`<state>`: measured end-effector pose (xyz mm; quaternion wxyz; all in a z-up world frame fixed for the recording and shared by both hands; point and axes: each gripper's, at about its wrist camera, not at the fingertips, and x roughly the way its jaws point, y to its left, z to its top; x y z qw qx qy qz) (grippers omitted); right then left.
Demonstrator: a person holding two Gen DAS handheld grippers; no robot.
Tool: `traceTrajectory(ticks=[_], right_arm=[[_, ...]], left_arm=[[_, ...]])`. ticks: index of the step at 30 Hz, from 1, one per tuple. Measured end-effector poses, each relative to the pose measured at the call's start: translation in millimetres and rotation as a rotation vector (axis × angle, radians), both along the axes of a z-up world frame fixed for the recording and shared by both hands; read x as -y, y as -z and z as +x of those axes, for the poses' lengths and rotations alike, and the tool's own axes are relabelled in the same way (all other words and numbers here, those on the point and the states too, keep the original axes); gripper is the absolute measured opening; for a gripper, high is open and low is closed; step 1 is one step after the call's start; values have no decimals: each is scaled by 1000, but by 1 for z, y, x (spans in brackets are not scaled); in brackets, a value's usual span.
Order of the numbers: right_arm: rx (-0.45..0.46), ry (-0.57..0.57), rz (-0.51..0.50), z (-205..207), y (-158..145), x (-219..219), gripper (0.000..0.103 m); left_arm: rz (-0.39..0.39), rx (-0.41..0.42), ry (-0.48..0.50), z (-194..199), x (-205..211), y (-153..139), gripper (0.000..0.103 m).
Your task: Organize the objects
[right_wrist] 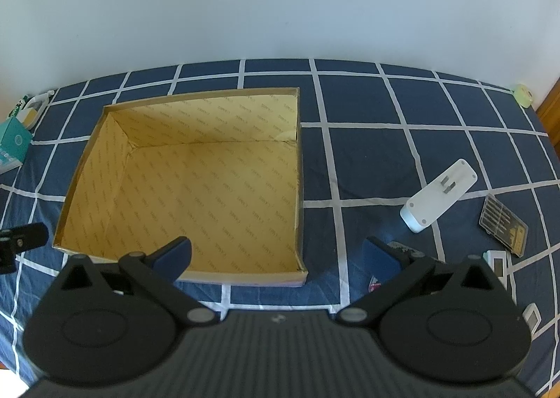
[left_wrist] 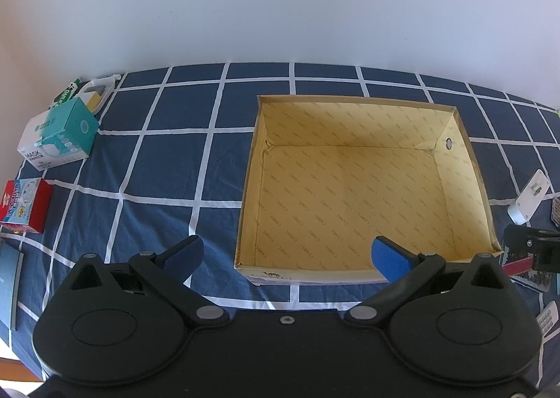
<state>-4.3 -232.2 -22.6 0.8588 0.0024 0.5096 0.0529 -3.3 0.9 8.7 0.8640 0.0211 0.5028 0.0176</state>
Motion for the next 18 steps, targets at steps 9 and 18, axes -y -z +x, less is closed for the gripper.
traceTrajectory(ticks=[9,18], right_arm=[[0,-1,0,0,0,0,103],[-1,-4,2,-1,0,-1,103]], left_arm=[[-2,2,0,-1,0,-1,103],[-2,3,-3,-2,-1,-2,103]])
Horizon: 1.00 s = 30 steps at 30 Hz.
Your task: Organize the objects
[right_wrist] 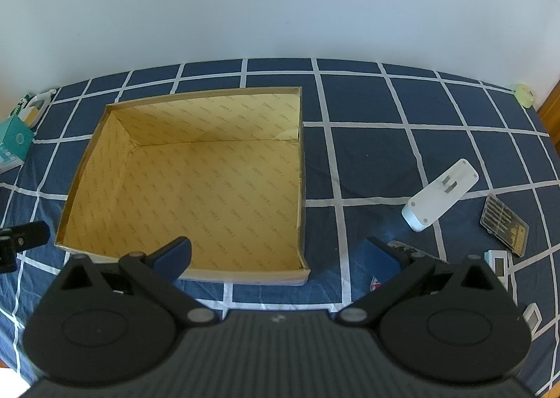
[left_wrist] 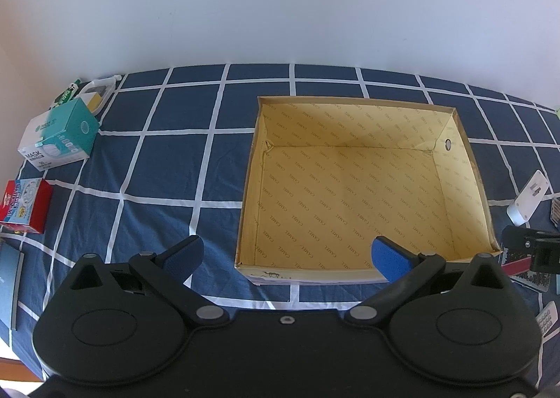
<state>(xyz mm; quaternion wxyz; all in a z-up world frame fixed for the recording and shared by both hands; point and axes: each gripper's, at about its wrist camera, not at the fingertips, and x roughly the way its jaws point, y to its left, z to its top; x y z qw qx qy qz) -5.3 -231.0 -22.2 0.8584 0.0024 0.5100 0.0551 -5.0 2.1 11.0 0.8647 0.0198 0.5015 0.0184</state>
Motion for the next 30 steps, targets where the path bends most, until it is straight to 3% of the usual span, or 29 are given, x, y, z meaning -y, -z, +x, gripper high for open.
traceTrajectory(ticks=[30], right_arm=[[22,-5,3,-8,-11,-1,103]], left_arm=[[1,25,-5,-11,-2,-10,103]])
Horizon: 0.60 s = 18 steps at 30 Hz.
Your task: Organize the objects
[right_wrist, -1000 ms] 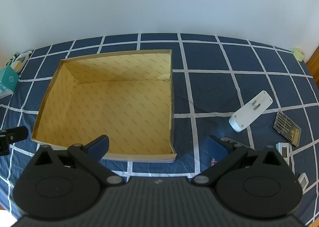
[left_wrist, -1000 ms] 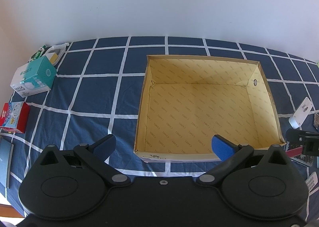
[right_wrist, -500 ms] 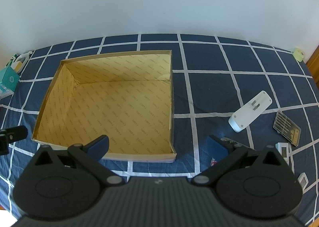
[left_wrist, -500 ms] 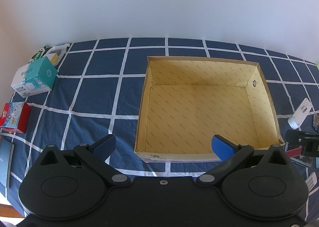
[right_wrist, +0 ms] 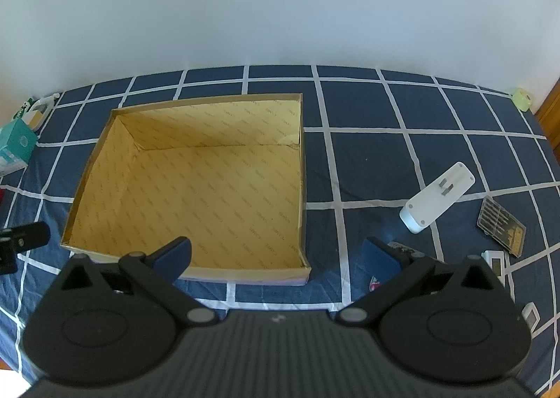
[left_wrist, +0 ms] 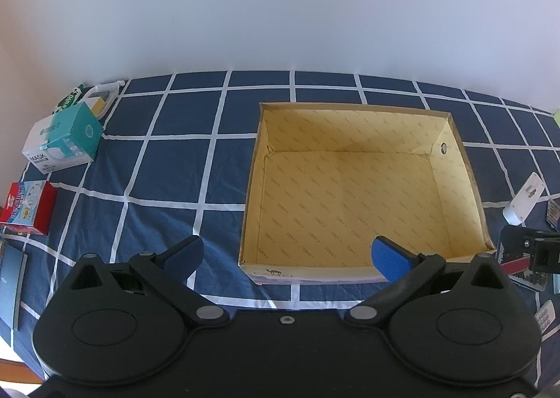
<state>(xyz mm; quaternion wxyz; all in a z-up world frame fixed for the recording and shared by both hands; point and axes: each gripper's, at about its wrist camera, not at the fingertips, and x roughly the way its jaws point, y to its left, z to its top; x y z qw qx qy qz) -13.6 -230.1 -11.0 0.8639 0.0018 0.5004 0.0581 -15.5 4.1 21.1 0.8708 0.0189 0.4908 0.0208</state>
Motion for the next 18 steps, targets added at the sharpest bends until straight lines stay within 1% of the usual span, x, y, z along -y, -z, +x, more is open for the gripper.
traceTrajectory(ticks=[10,18], right_arm=[[15,13,13,-10,-6,5,103],[16,75,30,-27,-8,26,103]], left_arm=[[-1,8,29,-10,11,-4,103],[4,-5,106,-20,37,-2,103]])
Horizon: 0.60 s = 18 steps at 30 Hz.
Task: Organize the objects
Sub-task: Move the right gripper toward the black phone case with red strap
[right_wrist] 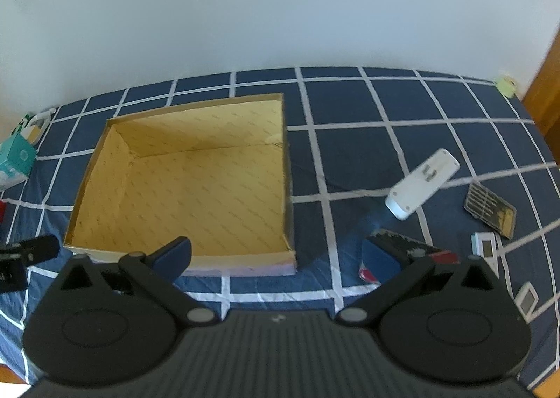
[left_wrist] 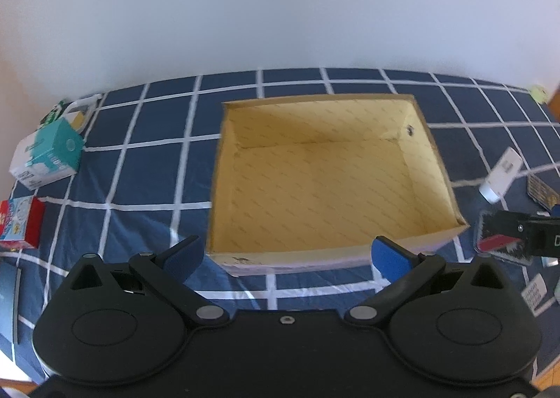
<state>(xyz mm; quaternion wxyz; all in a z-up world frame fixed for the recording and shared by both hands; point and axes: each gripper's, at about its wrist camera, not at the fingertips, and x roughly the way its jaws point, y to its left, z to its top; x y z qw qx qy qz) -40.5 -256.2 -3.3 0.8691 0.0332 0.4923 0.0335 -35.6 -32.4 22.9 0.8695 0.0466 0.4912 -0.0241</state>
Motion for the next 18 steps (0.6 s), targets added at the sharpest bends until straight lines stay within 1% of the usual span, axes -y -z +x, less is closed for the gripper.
traceTrajectory(ticks=[10,18], right_arm=[[-21,151,17,-25,6,54,103],[-38,257,37,-41,12,105,103]], left_arm=[[-9,-31,161,-7,53,10,103],[-10,-62,286,-7,111,21,103]])
